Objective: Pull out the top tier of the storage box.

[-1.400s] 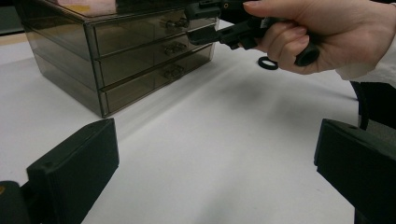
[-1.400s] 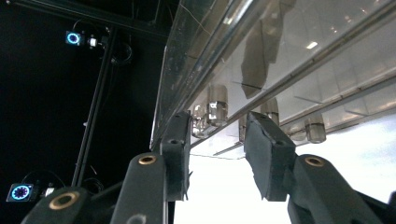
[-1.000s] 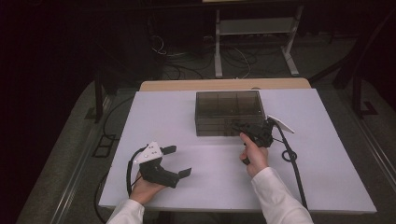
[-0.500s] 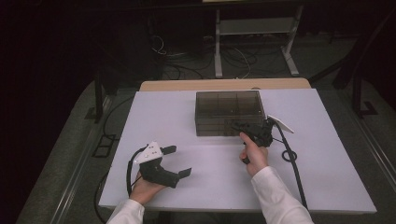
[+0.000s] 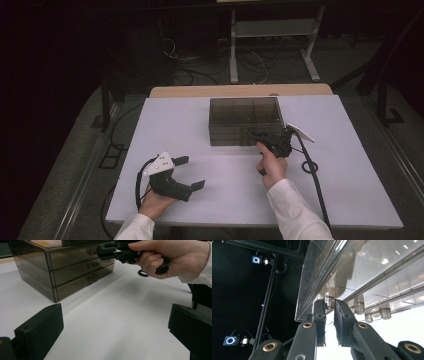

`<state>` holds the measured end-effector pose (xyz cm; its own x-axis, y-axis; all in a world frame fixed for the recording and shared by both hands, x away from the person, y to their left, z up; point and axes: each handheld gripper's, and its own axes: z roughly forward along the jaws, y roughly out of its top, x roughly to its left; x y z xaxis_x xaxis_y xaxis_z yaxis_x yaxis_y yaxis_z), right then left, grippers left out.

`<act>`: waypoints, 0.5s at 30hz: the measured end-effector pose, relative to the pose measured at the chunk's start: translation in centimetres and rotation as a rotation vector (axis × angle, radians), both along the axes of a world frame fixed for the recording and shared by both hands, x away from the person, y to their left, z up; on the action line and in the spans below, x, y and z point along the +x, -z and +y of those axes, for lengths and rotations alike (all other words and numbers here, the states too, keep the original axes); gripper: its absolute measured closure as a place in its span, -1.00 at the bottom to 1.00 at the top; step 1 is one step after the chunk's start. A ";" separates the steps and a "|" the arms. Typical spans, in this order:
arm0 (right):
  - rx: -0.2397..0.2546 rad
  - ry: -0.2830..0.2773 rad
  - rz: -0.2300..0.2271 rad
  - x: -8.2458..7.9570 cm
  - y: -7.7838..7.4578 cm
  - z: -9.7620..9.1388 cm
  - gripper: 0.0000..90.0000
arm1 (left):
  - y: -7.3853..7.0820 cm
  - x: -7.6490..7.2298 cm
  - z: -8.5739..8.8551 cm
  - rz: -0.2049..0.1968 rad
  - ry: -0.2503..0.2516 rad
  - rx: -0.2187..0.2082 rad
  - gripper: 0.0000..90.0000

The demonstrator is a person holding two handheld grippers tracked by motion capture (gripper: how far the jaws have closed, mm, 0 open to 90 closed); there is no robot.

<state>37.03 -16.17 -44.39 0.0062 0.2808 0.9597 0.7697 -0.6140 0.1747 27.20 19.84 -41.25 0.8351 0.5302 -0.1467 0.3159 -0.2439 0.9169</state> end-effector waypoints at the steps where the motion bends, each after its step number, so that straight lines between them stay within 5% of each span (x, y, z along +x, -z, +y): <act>1: -0.004 0.000 0.000 0.0 -0.1 0.0 0.76 | 0.0 0.0 0.0 0.000 0.000 -0.001 -1.00; 15: -0.021 -0.010 -0.006 -0.7 -0.1 0.2 0.79 | 0.0 0.0 0.1 0.005 -0.003 -0.010 -1.00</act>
